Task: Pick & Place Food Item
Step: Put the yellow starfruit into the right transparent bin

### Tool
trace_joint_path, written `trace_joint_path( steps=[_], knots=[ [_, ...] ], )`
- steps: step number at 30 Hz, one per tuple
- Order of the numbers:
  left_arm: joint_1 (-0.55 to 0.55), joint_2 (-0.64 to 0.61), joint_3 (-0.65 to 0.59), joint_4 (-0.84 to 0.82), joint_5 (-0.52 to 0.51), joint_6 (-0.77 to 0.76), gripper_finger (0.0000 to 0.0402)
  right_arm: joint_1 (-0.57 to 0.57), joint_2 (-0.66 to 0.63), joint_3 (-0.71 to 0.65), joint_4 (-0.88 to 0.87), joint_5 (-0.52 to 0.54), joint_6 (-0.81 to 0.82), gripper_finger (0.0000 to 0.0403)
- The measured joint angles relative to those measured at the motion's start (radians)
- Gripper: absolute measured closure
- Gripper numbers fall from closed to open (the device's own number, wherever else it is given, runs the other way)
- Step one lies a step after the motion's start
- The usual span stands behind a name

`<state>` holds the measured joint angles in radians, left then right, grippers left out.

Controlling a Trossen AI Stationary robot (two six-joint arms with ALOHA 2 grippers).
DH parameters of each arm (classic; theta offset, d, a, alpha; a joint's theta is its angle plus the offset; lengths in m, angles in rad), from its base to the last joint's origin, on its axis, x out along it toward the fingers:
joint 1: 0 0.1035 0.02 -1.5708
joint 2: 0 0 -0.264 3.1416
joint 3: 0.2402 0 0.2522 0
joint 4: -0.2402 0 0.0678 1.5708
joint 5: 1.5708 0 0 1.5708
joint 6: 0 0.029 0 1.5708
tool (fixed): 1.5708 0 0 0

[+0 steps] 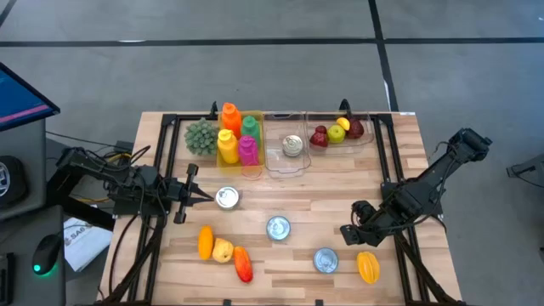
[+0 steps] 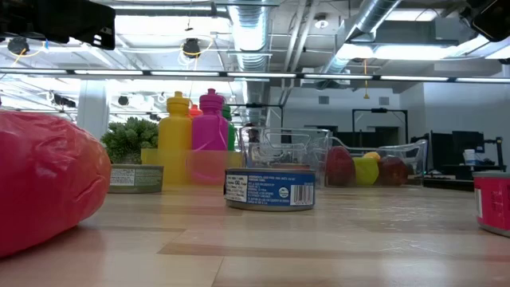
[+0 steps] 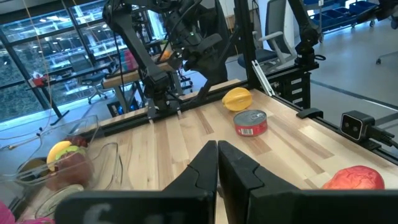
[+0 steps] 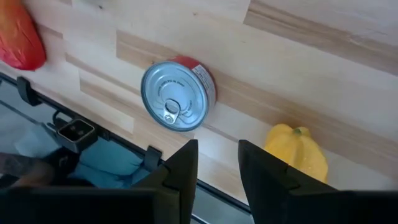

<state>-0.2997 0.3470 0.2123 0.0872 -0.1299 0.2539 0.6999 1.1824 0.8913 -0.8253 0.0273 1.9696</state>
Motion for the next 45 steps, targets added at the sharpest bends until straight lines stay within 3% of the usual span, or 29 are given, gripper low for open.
trace_joint_path(
  steps=[6,12,17,26,33,40,45],
  knots=[
    [0.000,0.000,0.000,0.000,0.000,0.000,0.0399,-0.003,0.002,0.000,0.008,0.025,0.075,0.0301],
    [0.000,0.000,0.000,0.000,0.000,0.000,0.0399,-0.003,0.004,0.000,0.037,0.038,0.110,0.0353],
    [0.000,0.000,0.000,0.000,0.000,0.000,0.0399,-0.002,0.008,0.009,0.053,0.146,0.103,0.0398],
    [0.000,0.000,0.000,0.000,0.000,0.000,0.0399,-0.015,0.185,0.248,-0.186,0.154,0.042,0.0398],
    [0.000,0.000,0.000,0.000,0.000,0.000,0.0399,-0.012,0.308,0.377,-0.302,0.086,0.041,0.0398],
    [0.000,0.000,0.000,0.000,0.000,0.000,0.0399,0.015,0.383,0.385,-0.292,-0.077,0.084,0.0401],
    [0.000,0.000,0.000,0.000,0.000,0.000,0.0399,0.096,0.402,0.384,-0.294,-0.085,0.212,0.0402]
  ],
)
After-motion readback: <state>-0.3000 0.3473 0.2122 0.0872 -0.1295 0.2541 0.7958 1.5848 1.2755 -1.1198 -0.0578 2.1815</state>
